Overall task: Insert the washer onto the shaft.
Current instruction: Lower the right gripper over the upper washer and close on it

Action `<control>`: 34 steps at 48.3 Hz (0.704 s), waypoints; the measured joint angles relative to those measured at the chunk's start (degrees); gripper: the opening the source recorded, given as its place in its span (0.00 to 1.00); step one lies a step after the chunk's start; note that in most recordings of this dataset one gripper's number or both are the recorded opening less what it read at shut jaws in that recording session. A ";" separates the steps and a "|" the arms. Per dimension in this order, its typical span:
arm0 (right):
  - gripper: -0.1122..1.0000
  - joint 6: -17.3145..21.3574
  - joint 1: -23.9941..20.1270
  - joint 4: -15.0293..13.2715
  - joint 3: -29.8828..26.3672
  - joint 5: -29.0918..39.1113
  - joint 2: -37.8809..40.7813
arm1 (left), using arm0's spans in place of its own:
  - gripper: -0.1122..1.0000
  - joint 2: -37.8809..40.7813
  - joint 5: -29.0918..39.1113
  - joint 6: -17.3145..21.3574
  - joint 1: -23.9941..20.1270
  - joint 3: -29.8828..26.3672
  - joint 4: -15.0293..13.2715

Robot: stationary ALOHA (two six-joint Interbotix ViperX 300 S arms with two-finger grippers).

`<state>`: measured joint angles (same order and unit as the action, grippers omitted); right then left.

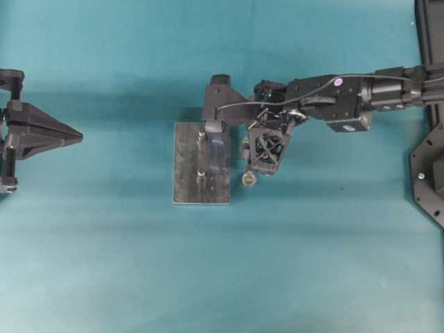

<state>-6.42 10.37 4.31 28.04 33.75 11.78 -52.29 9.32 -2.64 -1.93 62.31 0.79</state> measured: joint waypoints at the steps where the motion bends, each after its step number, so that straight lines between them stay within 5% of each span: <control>1: 0.73 -0.09 0.00 0.00 -0.09 0.00 0.09 | 0.10 0.00 0.00 -0.09 0.00 0.00 0.00; 9: 0.66 0.00 0.00 0.00 -0.09 0.00 0.35 | 0.10 0.00 0.00 0.00 0.00 0.09 0.00; 19: 0.40 -0.09 -0.09 0.00 -0.18 0.26 0.97 | 0.10 0.00 0.00 0.00 0.00 0.09 0.00; 34: 0.40 0.09 -0.09 0.00 -0.26 0.70 0.97 | 0.10 0.00 0.00 -0.09 0.00 0.09 0.00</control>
<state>-6.33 10.28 4.31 27.77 34.45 12.74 -52.29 9.32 -2.72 -1.93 62.40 0.79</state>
